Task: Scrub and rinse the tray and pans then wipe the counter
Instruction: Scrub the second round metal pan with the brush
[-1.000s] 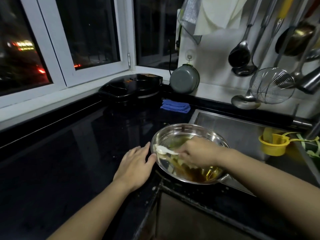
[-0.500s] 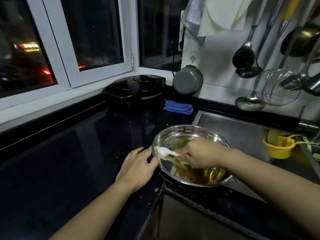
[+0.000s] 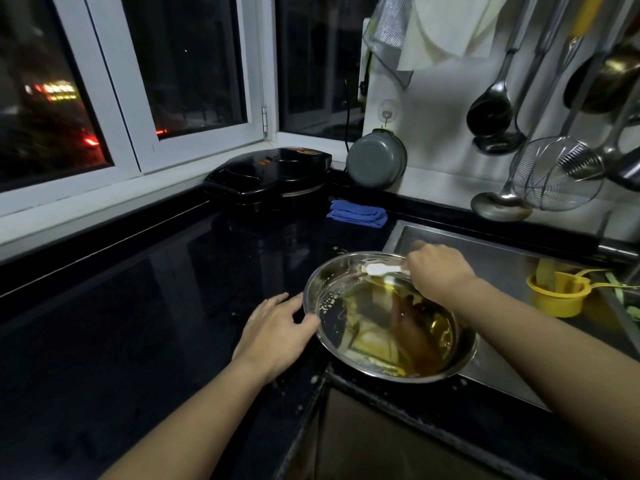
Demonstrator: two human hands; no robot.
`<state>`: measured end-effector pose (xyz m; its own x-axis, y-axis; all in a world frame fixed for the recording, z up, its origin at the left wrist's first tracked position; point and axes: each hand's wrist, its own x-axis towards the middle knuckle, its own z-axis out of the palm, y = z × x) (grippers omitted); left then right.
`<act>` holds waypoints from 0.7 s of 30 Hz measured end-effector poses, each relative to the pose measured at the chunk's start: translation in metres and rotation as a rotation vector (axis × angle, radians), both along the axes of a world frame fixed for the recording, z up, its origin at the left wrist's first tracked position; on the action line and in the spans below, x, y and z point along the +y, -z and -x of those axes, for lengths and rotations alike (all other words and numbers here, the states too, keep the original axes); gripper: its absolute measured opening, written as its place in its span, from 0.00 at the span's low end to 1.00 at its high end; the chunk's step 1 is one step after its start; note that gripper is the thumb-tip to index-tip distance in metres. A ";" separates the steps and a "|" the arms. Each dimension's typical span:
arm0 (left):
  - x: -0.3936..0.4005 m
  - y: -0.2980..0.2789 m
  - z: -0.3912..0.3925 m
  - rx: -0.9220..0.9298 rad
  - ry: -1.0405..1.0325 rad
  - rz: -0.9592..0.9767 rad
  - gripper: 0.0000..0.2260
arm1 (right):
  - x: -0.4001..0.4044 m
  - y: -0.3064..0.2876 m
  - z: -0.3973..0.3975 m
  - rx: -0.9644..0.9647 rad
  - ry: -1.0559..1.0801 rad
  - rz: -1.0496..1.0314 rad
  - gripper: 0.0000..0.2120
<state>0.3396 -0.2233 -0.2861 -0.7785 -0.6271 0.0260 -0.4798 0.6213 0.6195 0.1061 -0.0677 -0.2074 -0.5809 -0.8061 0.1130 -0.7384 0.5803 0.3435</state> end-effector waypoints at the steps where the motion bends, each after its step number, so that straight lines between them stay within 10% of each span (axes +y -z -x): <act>1: -0.001 0.001 0.000 0.001 -0.008 -0.006 0.28 | -0.002 0.002 0.000 -0.026 -0.029 0.006 0.12; 7: -0.004 0.005 0.001 -0.002 -0.025 -0.028 0.31 | -0.025 0.010 -0.030 -0.150 -0.422 -0.019 0.11; 14: 0.002 -0.003 0.000 0.010 -0.004 -0.028 0.31 | -0.018 0.003 -0.003 -0.069 -0.249 -0.017 0.15; 21: -0.005 0.008 0.002 -0.017 -0.047 -0.026 0.32 | -0.011 0.007 -0.043 -0.334 -0.519 -0.092 0.15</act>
